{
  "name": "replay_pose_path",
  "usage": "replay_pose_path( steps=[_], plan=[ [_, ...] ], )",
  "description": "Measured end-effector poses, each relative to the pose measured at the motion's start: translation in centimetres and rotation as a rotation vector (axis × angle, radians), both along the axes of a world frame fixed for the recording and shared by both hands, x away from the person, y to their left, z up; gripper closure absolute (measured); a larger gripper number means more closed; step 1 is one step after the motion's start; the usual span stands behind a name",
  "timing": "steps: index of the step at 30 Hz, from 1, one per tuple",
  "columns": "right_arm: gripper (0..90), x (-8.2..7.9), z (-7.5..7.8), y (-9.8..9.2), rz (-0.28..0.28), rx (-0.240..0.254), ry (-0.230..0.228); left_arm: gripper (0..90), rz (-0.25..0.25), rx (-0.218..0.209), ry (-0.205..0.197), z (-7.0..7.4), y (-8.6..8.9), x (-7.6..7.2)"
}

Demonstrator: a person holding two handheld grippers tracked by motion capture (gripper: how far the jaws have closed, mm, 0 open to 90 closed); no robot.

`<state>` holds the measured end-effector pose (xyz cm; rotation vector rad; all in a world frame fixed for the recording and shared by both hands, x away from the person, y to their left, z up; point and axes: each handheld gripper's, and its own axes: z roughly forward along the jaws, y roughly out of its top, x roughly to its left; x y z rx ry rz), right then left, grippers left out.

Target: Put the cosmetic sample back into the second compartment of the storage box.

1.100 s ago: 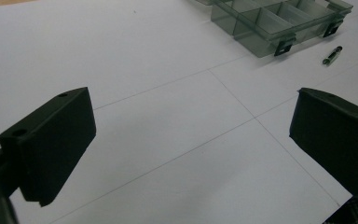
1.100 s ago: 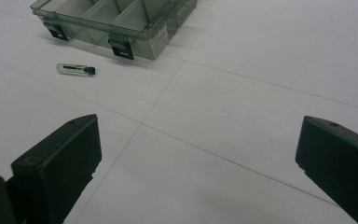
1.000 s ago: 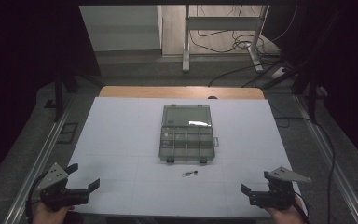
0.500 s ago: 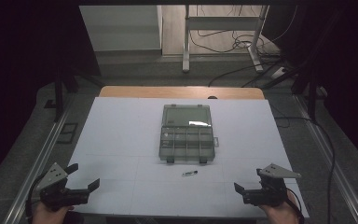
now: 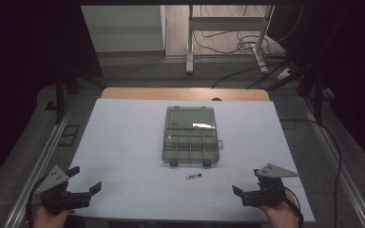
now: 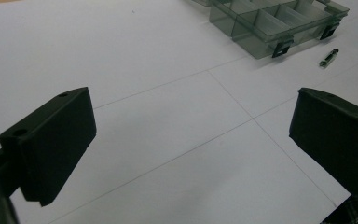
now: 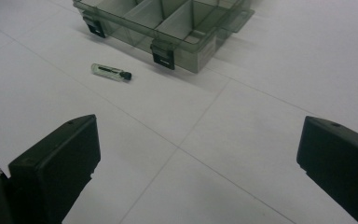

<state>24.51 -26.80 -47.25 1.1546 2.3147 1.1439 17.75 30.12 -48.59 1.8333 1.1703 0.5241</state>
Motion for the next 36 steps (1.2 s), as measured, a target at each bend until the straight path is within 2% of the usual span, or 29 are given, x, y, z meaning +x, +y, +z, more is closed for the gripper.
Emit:
replay_pose_path(
  steps=[8,19,22,25,26,36],
  plan=[
    [0.0,0.7,0.1,1.1,0.029,0.000,-0.005,1.0,0.000,-0.005,0.003,0.0,0.0,0.0],
    [0.0,1.4,0.0,2.3,0.055,0.012,0.040,1.1,0.001,-0.005,0.006,0.0,0.0,0.1],
    [0.0,1.5,0.0,2.5,0.060,0.012,0.037,1.1,0.001,-0.005,0.006,0.0,0.0,0.1],
    [0.0,1.7,-0.1,3.1,0.070,0.000,0.039,1.1,0.000,-0.005,0.006,0.0,0.0,0.1],
    [0.0,1.8,-0.1,3.4,0.072,-0.021,0.039,1.1,0.000,-0.005,0.006,0.0,0.0,0.1],
    [0.0,2.8,-0.7,4.7,0.106,-0.028,0.063,1.2,-0.003,-0.001,0.006,0.0,0.0,0.1]
  ],
)
